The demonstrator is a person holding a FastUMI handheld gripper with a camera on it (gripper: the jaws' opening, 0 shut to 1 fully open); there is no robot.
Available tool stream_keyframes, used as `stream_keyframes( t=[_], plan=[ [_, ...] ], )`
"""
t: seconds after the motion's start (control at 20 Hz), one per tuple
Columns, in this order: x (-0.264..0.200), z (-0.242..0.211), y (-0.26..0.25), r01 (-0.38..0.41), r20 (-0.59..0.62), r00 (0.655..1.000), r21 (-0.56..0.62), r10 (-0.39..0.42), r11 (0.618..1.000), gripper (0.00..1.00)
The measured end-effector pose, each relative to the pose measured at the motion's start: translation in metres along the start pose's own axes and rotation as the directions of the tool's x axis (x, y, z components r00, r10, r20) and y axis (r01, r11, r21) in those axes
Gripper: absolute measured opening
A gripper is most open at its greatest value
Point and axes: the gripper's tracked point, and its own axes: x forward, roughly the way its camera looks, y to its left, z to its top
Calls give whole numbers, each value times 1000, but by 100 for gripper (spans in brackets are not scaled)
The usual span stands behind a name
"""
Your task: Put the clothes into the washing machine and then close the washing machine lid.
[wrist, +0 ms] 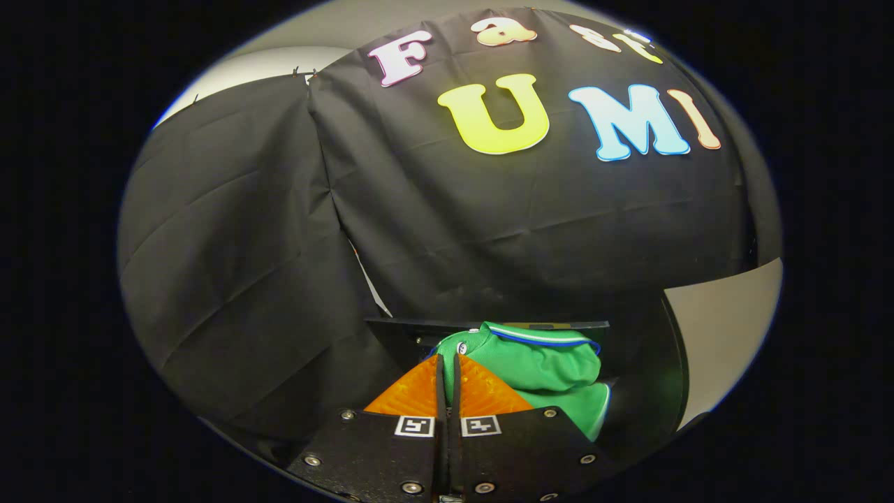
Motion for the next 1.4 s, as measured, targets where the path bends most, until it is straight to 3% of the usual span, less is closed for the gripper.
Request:
stream_keyframes(
  t=[0.35, 0.8, 1.4],
  plan=[
    [46, -60, 10, -17, -108, 994, 23, 20, 1000, 0],
    [80, -138, 0, 55, -186, 980, -53, -64, 997, 0],
    [107, -198, 0, 87, -230, 966, -133, -117, 987, 0]
  ],
)
